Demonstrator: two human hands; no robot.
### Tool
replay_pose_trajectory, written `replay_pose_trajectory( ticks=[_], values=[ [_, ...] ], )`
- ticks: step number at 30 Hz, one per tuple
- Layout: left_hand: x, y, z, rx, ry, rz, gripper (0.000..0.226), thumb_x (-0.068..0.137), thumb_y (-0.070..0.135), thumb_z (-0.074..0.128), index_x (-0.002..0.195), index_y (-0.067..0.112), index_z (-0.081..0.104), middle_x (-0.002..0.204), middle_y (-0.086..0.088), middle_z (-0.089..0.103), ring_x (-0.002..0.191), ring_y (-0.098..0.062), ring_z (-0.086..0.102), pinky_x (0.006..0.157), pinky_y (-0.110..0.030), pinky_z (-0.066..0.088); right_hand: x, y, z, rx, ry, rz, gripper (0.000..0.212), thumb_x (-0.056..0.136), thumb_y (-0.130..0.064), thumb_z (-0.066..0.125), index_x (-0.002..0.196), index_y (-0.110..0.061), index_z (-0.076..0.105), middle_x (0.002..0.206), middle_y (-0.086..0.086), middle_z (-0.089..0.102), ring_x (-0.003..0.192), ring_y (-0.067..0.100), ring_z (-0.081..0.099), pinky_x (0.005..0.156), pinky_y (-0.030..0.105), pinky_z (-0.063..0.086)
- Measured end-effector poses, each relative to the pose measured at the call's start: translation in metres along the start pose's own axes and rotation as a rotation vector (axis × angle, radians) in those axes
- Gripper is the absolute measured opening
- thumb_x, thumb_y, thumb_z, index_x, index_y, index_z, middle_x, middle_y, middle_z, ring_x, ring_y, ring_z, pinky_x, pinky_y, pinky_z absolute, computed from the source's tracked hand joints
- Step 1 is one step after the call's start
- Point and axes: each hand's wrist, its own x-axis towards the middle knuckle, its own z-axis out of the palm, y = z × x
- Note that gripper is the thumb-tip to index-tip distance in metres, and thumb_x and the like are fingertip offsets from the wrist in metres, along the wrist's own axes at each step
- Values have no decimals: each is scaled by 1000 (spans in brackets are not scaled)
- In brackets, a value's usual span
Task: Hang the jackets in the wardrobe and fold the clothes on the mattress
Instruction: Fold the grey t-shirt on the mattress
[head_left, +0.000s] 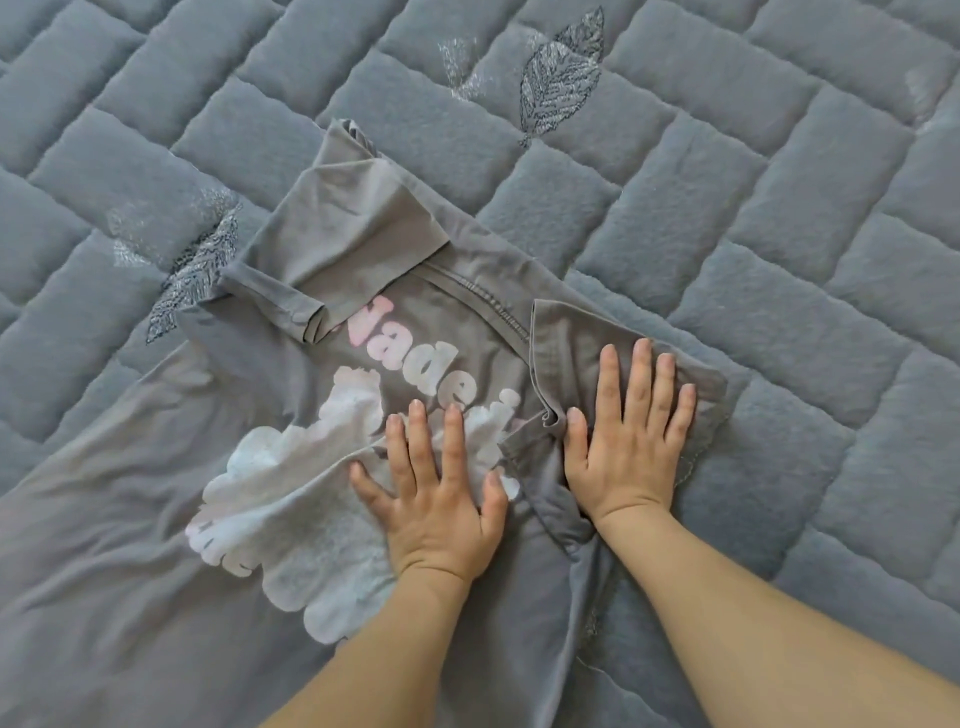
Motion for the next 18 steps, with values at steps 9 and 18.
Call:
replay_pose_trajectory(
  ticks=[9,18],
  values=[
    [2,3,-4,-28,-8,12,80,83,55,37,157,25,26,164,-10,15,151,-32,13,112,-73,3,2,0,-4,12,18,-1,68,96,-47,29,156,-16,22,163,16,11,151,34,8,120,56,4],
    [2,-2,-14,-152,-56,19,69,92,52,22,157,37,1,166,2,-4,152,-20,-12,112,-63,-19,-22,-4,-19,96,-77,49,69,97,-49,15,157,-15,15,165,11,7,152,28,3,122,50,0]
  ],
)
